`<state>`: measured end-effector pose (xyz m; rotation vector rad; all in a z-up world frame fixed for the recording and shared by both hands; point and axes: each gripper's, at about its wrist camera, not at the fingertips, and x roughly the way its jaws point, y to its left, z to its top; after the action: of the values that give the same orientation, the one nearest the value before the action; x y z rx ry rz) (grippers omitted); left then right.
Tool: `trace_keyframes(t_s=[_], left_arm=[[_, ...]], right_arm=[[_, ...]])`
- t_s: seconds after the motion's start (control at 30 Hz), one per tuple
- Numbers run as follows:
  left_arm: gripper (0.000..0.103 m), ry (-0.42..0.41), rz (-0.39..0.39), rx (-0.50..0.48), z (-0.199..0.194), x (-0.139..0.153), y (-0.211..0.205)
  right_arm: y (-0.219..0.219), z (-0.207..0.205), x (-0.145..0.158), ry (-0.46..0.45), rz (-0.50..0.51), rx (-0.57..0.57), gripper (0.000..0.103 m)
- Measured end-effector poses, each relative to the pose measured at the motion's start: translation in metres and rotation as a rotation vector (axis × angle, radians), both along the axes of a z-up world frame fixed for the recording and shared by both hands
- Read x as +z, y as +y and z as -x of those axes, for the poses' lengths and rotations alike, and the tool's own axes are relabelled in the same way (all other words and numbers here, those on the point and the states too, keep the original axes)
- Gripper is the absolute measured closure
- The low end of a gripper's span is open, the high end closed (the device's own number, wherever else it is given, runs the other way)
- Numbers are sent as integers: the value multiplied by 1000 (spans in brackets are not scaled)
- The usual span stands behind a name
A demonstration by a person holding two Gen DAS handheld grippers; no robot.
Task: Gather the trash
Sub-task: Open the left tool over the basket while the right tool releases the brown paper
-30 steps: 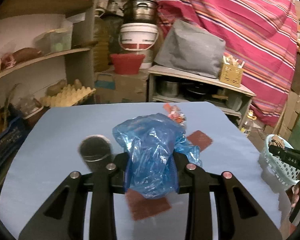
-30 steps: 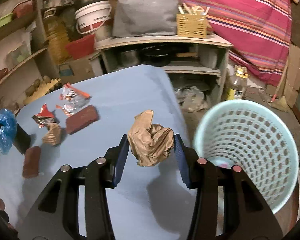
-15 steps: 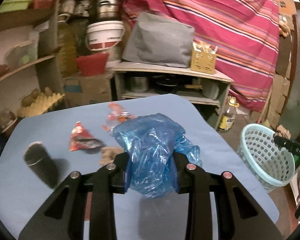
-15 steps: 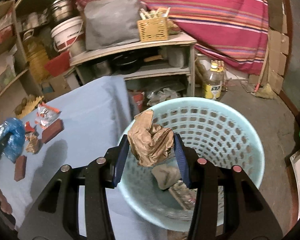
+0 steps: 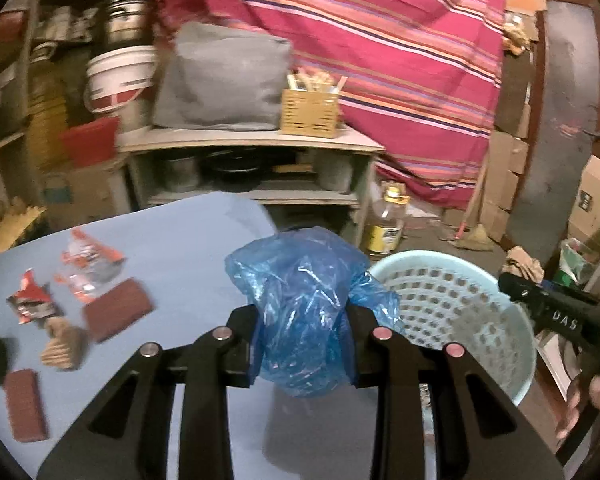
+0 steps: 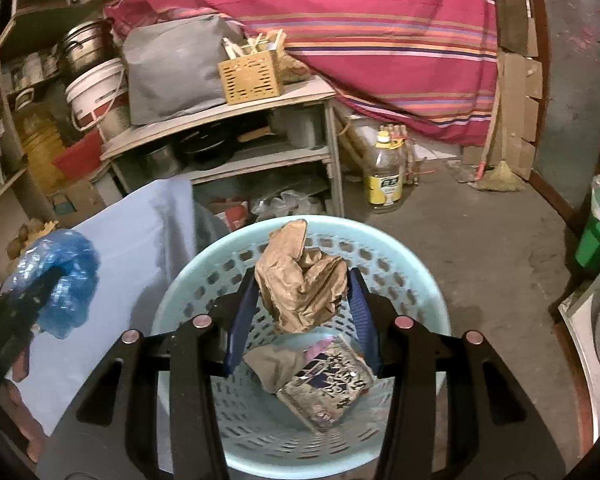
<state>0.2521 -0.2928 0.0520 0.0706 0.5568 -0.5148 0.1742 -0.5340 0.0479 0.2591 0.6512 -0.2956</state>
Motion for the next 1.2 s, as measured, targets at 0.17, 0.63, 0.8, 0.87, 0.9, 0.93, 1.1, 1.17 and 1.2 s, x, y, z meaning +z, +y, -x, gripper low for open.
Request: trace_keyframes(t_s=[0.17, 0.63, 0.8, 0.87, 0.9, 0.93, 1.1, 1.17, 1.2], left_arm=[[71, 7, -5, -53, 1, 0, -41], [30, 52, -49, -93, -5, -18, -93], [29, 39, -53, -76, -4, -14, -82], [23, 18, -49, -58, -1, -10, -77], [21, 13, -44, -54, -1, -9, -73], [20, 10, -40, -49, 0, -7, -69], [19, -8, -43, -27, -2, 0, -57], [18, -10, -39, -16, -3, 2, -51], [18, -10, -36, -12, -4, 2, -48]], right_arm=[[-14, 5, -2, -3, 0, -20, 57], [-43, 14, -7, -2, -30, -68, 57], [-38, 9, -7, -3, -36, -59, 57], [-35, 8, -8, 0, -26, -49, 57], [-33, 6, -7, 2, -19, -44, 56], [-31, 5, -7, 0, -16, -37, 56], [-26, 5, 0, -42, -6, -39, 29], [-24, 4, 1, -42, -1, -40, 25], [-23, 3, 1, -42, 2, -41, 24]])
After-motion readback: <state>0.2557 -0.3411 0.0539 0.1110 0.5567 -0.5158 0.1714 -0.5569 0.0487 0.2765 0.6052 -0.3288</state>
